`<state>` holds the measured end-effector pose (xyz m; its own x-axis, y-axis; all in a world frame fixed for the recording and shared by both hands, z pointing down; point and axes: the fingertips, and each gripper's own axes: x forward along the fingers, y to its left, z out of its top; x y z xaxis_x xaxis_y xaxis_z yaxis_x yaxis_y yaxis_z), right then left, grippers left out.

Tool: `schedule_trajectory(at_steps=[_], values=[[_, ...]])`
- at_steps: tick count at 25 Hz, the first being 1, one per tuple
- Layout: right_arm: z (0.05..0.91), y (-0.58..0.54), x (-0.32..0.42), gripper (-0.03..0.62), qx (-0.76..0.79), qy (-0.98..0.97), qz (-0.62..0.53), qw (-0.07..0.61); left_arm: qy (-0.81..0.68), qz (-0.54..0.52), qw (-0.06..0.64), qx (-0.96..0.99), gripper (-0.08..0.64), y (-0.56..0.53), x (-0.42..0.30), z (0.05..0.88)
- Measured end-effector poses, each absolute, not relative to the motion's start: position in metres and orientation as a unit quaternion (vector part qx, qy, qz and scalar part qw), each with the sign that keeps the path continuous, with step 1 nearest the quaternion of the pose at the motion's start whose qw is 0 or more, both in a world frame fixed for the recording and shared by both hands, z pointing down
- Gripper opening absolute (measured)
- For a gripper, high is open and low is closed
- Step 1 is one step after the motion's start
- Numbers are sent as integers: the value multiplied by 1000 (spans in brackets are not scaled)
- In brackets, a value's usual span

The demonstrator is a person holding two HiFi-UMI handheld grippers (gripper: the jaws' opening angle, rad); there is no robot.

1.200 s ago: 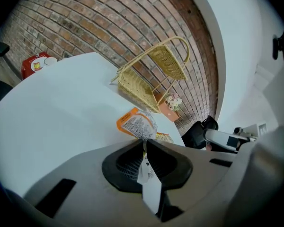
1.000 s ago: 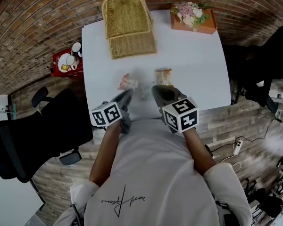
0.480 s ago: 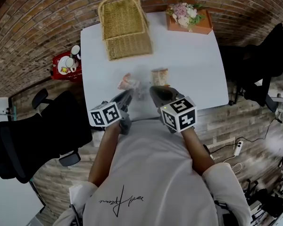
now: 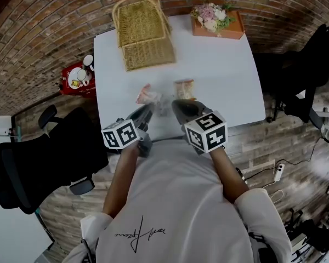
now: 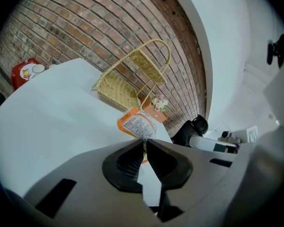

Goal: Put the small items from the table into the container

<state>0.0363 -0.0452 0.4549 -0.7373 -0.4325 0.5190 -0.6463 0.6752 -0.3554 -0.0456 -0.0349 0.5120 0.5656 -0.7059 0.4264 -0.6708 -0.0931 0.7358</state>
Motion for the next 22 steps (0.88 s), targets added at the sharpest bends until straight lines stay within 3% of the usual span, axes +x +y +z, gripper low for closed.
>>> schedule_trajectory(at_steps=[22], values=[[453,-38,28,21,277,-903,261,201,-474,-44,444,759,28,-53,-52,468]])
